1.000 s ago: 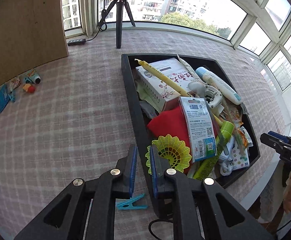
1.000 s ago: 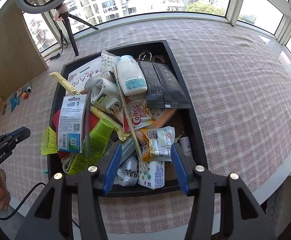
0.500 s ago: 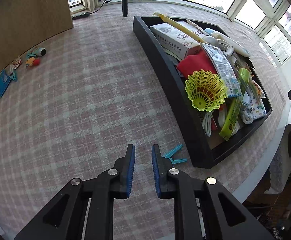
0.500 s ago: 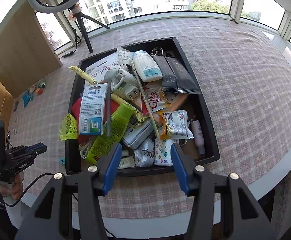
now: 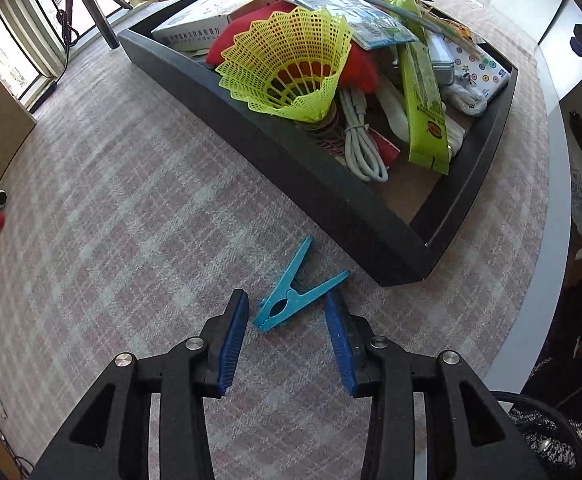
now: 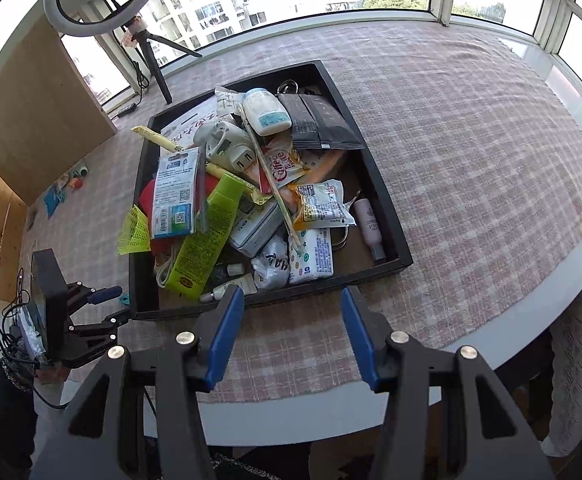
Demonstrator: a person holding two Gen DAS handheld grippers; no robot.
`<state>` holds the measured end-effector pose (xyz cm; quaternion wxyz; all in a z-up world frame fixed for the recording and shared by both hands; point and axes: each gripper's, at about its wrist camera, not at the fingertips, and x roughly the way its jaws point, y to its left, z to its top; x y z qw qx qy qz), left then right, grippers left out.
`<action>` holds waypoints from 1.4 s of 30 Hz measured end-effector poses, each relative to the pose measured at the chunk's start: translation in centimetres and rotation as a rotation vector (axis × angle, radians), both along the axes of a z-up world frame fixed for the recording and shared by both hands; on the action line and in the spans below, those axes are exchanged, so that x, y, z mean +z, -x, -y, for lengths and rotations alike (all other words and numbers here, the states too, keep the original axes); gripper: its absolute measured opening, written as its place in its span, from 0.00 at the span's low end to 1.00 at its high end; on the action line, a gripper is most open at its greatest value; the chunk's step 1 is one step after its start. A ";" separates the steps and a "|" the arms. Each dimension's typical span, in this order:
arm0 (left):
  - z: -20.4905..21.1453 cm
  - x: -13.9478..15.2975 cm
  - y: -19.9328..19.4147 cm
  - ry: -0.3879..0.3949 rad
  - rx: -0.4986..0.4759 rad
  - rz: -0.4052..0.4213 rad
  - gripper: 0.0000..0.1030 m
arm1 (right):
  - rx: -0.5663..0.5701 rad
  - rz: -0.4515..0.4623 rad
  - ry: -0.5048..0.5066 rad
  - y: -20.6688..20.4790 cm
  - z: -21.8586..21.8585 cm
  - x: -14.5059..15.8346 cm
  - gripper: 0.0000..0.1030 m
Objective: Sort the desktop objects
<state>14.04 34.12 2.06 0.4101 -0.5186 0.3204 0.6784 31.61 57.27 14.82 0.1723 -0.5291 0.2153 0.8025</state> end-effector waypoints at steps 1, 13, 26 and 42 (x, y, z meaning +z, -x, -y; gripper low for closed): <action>0.0 0.1 0.0 -0.015 -0.002 -0.008 0.38 | -0.003 0.001 0.001 -0.2 0.0 -0.1 0.49; 0.6 1.1 1.3 -0.054 0.125 0.011 0.16 | -0.026 -0.007 0.003 -0.9 -0.6 -0.4 0.48; -3.5 9.1 -0.8 -0.216 0.102 -0.007 0.16 | -0.002 -0.030 0.008 -0.4 -0.1 -0.6 0.49; -3.9 11.6 -1.5 -0.238 0.190 -0.039 0.24 | 0.013 -0.057 0.015 -0.6 0.4 0.0 0.49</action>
